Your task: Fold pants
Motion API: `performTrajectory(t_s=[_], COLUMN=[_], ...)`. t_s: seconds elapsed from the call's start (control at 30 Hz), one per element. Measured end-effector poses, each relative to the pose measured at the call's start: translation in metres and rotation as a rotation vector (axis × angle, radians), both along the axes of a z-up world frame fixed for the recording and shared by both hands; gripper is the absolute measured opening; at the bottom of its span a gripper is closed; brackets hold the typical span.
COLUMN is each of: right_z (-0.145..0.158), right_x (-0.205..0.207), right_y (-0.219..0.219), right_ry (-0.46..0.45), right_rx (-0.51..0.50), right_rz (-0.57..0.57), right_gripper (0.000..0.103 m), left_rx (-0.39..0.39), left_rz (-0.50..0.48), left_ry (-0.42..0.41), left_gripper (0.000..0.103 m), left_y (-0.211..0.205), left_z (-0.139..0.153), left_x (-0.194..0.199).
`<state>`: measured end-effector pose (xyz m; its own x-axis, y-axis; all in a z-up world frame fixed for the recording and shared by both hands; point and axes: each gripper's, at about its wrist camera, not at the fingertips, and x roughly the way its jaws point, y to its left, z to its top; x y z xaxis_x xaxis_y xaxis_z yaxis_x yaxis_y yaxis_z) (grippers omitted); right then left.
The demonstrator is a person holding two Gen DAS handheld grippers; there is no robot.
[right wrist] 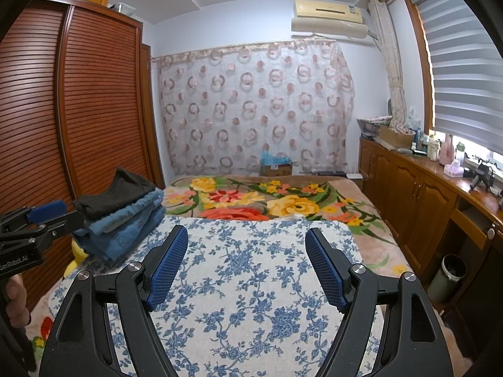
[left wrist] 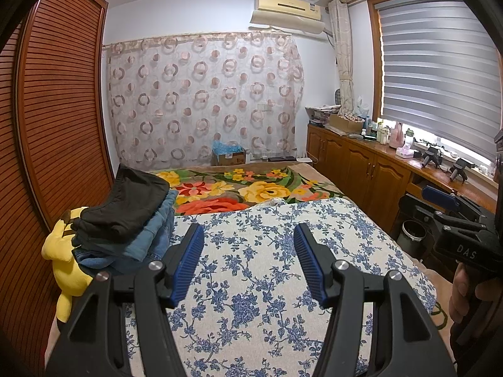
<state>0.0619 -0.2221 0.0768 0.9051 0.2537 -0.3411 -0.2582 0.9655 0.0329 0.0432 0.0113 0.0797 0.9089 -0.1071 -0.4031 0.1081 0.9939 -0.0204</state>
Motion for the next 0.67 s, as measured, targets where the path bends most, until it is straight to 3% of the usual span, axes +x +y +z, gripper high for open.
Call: performTrajectory(t_s=[0.67], right_z=[-0.0004], right_x=[-0.0002], right_y=[0.0023], right_ry=[0.000], right_rx=[0.000], right_rz=[0.001], right_gripper=[0.079], left_rx=[0.000], left_rz=[0.000], left_ry=[-0.001], left_gripper=[0.059], left_y=[0.0005], left_z=[-0.0012], left_x=[0.0001])
